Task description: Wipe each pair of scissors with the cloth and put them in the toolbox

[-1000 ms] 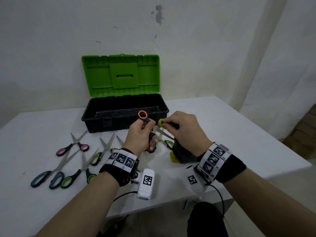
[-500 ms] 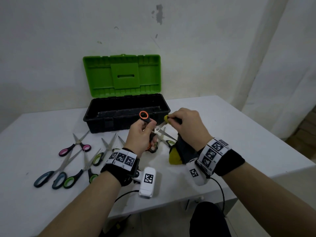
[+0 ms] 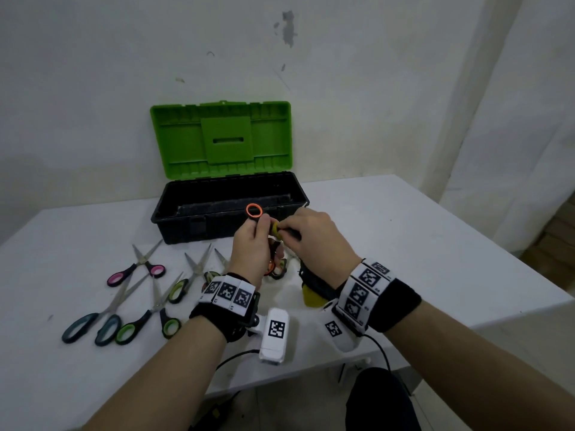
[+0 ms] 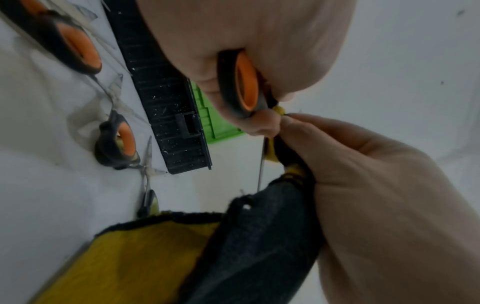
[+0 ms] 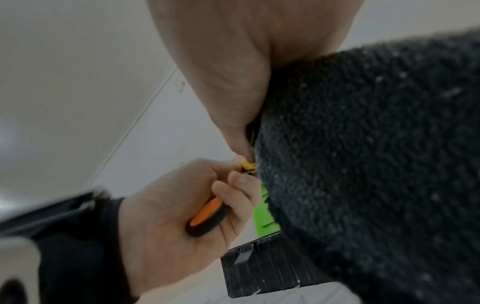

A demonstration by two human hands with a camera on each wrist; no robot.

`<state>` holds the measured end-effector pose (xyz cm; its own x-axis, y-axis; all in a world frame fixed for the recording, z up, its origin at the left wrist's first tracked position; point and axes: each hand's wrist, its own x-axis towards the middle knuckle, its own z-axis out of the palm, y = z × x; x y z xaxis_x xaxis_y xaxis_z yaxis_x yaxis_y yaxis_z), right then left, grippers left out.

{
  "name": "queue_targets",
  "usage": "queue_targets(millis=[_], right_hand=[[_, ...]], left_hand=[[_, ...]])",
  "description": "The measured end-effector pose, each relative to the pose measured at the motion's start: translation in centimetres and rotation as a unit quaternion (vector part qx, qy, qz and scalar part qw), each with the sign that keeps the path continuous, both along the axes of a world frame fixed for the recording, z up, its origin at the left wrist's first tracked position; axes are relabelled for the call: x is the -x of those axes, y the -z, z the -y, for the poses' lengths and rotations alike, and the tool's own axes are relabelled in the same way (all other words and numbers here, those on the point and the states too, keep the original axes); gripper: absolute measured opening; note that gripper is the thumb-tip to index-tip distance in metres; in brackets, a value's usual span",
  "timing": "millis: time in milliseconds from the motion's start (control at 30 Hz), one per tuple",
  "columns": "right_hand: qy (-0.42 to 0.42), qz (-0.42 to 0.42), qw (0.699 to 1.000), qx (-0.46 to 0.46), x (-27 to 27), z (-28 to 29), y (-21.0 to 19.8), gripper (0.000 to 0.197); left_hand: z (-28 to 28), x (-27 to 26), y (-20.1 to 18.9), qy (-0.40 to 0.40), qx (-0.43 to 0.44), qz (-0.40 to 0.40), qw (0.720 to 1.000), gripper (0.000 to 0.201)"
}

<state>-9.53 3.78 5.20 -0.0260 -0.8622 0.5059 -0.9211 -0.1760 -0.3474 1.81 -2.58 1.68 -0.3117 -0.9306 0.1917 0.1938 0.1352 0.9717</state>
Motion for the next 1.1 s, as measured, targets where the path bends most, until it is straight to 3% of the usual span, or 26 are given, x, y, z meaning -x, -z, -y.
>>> queue_targets(millis=[400,533,700,1100], right_hand=[[-0.026,-0.029,0.999,-0.030,-0.7,-0.9,-0.3,0.017],[-0.011,-0.011,1.000,-0.006,-0.4,-0.5,-0.8,0.015],[-0.024,-0.011,0.999,-0.040,-0.1,-0.7,0.1,0.014],[-0.020,0.009,1.000,-0.013,-0.5,-0.7,-0.5,0.014]], left_hand=[[-0.2,-0.4,0.3,-0.010,0.021,0.025,0.999,0.032],[-0.7,-0.2,0.3,-0.005,0.013,0.023,1.000,0.032],[-0.3,-0.4,0.1,-0.015,0.000,0.013,1.000,0.029],[-0.2,-0.4,-0.1,0.008,0.037,0.035,0.999,0.032]])
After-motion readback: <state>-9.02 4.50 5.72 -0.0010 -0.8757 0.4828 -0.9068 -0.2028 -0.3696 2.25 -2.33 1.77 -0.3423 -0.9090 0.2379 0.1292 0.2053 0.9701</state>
